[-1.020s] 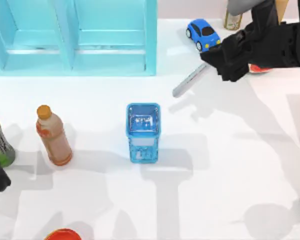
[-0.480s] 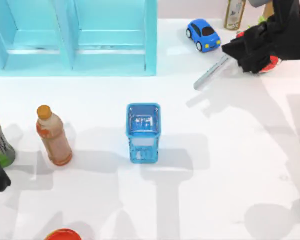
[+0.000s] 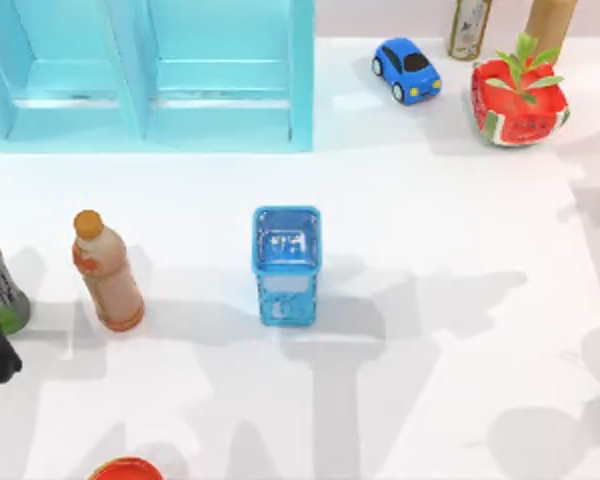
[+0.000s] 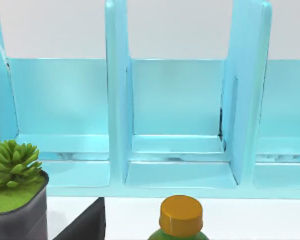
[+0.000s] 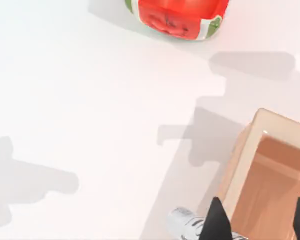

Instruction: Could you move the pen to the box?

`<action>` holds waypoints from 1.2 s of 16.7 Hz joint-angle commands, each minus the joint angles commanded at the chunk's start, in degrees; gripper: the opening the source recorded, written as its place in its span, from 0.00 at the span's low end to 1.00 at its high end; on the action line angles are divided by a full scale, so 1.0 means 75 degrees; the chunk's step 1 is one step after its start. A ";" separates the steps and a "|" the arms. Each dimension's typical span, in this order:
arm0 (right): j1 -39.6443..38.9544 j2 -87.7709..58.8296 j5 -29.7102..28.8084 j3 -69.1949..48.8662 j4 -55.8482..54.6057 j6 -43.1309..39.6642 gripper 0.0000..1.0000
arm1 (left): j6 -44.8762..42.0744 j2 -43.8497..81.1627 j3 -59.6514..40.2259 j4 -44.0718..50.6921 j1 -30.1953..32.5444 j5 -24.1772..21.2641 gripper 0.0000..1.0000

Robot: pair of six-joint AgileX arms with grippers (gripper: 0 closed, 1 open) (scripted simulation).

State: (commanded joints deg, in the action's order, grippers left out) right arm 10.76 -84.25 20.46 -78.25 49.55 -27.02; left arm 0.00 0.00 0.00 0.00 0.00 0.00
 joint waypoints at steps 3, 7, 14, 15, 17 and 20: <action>0.1335 0.0360 -0.0344 -0.0366 0.1417 -0.0858 0.00 | 0.0000 0.0000 0.0000 0.0000 0.0000 0.0000 1.00; 0.2109 0.0667 -0.0627 -0.0530 0.2192 -0.1434 0.00 | 0.0000 0.0000 0.0000 0.0000 0.0000 0.0000 1.00; 0.2020 0.0640 -0.0664 -0.0196 0.1883 -0.1343 0.00 | 0.0000 0.0000 0.0000 0.0000 0.0000 0.0000 1.00; 0.1992 0.0639 -0.0677 0.0051 0.1627 -0.1318 0.00 | 0.0000 0.0000 0.0000 0.0000 0.0000 0.0000 1.00; 0.1934 0.0630 -0.0701 0.0637 0.0927 -0.1268 0.00 | 0.0000 0.0000 0.0000 0.0000 0.0000 0.0000 1.00; 0.1845 0.0615 -0.0748 0.1289 0.0243 -0.1192 0.00 | 0.0000 0.0000 0.0000 0.0000 0.0000 0.0000 1.00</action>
State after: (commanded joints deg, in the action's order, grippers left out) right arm 24.60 -79.64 14.85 -68.58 51.37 -35.96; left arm 0.00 0.00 0.00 0.00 0.00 0.00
